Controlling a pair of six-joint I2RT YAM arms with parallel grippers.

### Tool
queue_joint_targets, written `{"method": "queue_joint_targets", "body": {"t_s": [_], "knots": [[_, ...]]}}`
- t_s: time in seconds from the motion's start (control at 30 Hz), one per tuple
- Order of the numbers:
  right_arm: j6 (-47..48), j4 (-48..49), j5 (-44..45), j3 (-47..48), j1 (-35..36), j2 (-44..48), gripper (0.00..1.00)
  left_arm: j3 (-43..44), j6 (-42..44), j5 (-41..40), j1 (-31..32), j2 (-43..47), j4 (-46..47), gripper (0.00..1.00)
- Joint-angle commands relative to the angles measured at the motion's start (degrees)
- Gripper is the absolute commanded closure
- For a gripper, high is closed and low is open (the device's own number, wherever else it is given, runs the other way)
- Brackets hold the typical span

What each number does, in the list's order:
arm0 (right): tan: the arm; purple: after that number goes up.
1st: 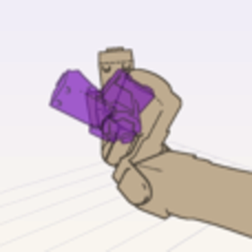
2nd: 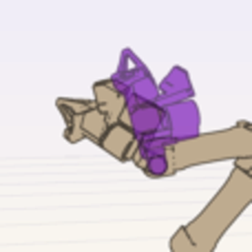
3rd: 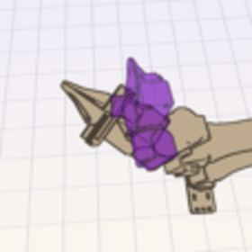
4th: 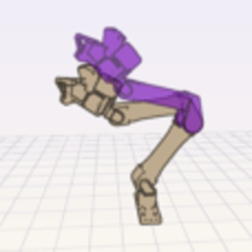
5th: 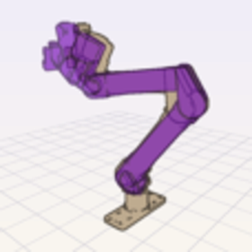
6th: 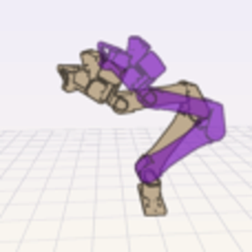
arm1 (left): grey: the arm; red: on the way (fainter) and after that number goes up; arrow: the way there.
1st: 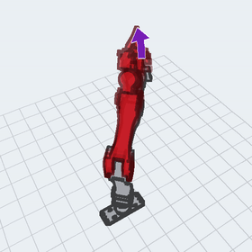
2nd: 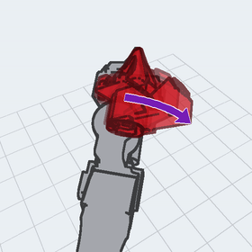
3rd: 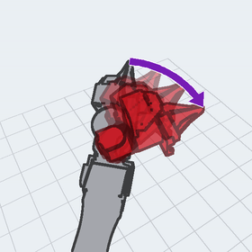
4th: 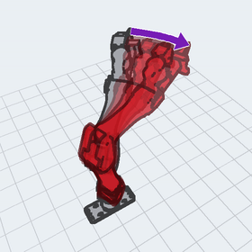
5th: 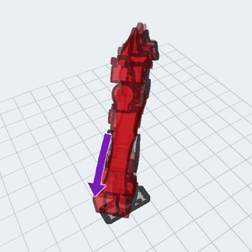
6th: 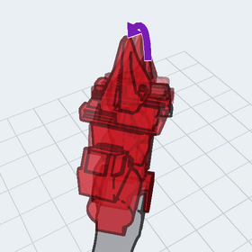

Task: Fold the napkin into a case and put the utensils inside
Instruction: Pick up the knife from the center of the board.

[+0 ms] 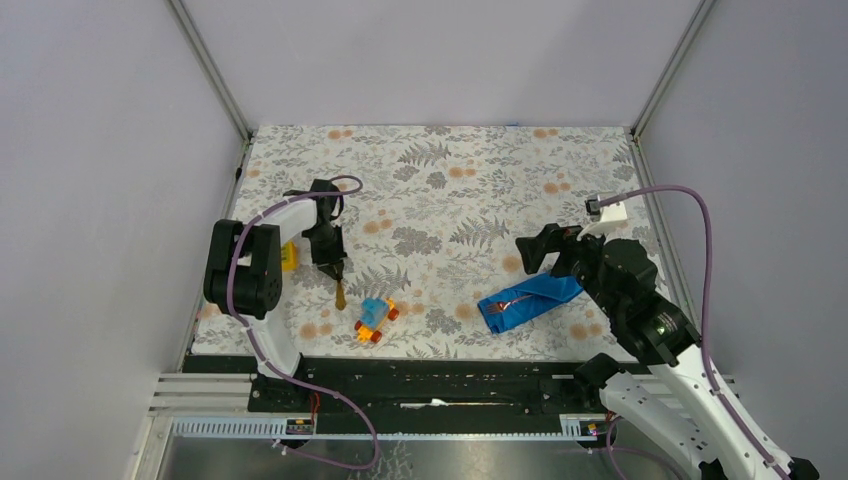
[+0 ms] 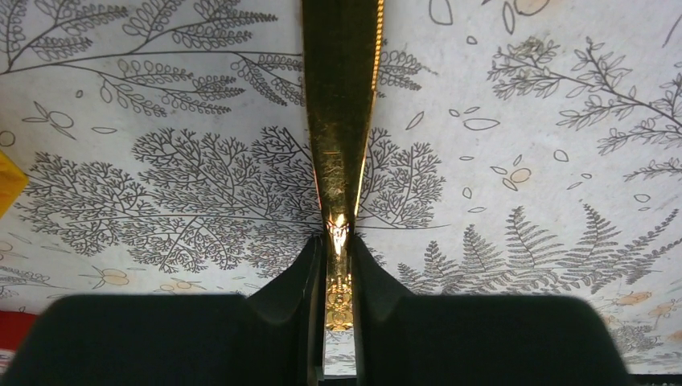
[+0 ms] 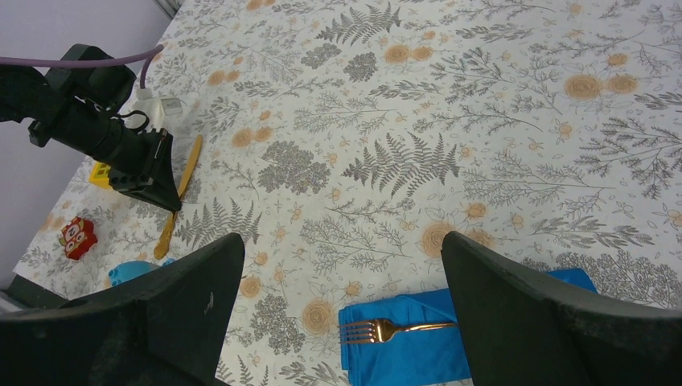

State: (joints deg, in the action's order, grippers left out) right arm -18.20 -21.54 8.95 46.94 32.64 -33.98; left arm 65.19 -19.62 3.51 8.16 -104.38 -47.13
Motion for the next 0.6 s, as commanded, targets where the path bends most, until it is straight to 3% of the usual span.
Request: {"method": "queue_joint_targets", "body": {"t_s": [0.0, 0.13, 0.27, 0.43, 0.57], "knots": [[0.3, 5.8, -1.9, -1.3, 0.2, -1.2, 0.0, -3.6, 1.2, 2.0, 0.4, -4.5, 3.9, 0.89], [-1.0, 8.5, -4.3, -2.8, 0.2, -4.8, 0.0, -1.5, 1.8, 4.2, 0.4, -3.8, 6.5, 1.0], [-2.8, 12.6, -8.8, -3.2, 0.1, -13.0, 0.0, 1.4, -0.3, 5.9, 0.4, -2.1, 8.5, 1.0], [-5.0, 15.1, -12.8, 0.6, 0.2, -30.6, 0.0, 4.4, -5.0, 9.9, 0.4, 0.2, 11.4, 1.0], [-5.8, 24.8, -17.2, 0.7, 0.4, -39.5, 0.0, 6.8, -7.8, 11.2, 0.3, 0.5, 13.6, 1.0]]}}
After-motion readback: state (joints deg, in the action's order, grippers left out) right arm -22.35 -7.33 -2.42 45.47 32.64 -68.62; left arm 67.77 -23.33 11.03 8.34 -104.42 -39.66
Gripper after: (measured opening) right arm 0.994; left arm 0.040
